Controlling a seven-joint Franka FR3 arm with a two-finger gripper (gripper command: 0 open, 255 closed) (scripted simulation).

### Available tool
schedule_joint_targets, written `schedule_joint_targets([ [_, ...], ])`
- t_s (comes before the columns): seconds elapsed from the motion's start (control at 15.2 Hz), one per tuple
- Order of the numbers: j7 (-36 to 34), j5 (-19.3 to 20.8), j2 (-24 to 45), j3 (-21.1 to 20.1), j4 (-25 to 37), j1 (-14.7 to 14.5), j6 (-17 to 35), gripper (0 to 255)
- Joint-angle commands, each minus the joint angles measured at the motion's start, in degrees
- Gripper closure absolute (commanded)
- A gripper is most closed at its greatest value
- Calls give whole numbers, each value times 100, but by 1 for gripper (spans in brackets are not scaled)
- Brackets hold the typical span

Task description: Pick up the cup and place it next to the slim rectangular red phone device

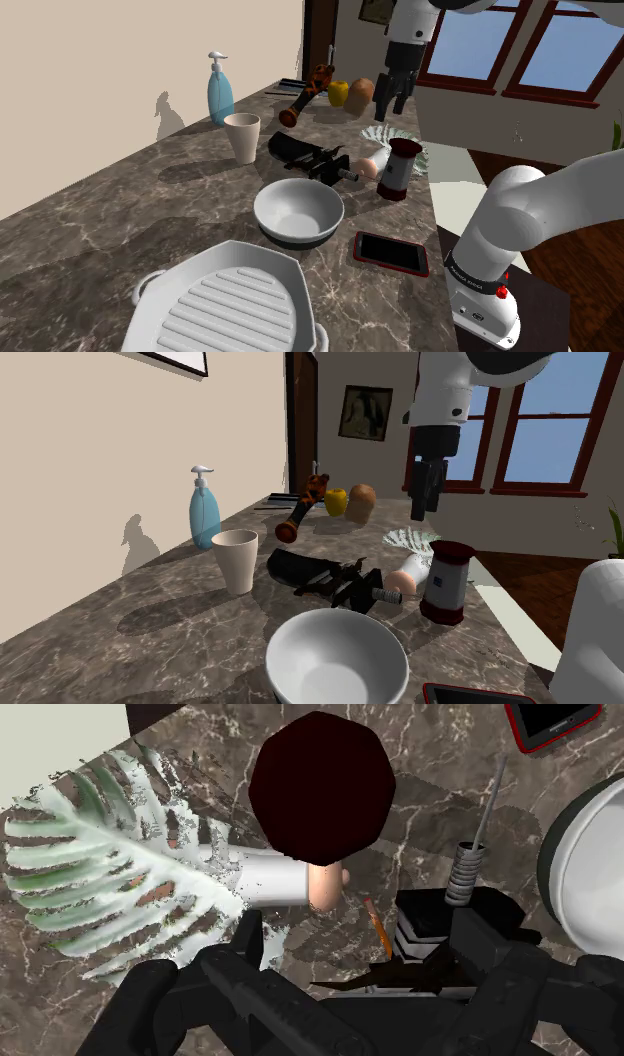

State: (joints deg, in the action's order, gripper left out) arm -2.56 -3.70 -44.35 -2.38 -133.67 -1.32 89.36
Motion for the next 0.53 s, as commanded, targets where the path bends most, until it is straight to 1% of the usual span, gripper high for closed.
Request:
schedule_joint_targets([
  [0.0, 0, 0, 0, 0, 0, 0, 0, 0],
  [0.46, -531, -279, 1367, -334, 625, -14, 869, 0],
])
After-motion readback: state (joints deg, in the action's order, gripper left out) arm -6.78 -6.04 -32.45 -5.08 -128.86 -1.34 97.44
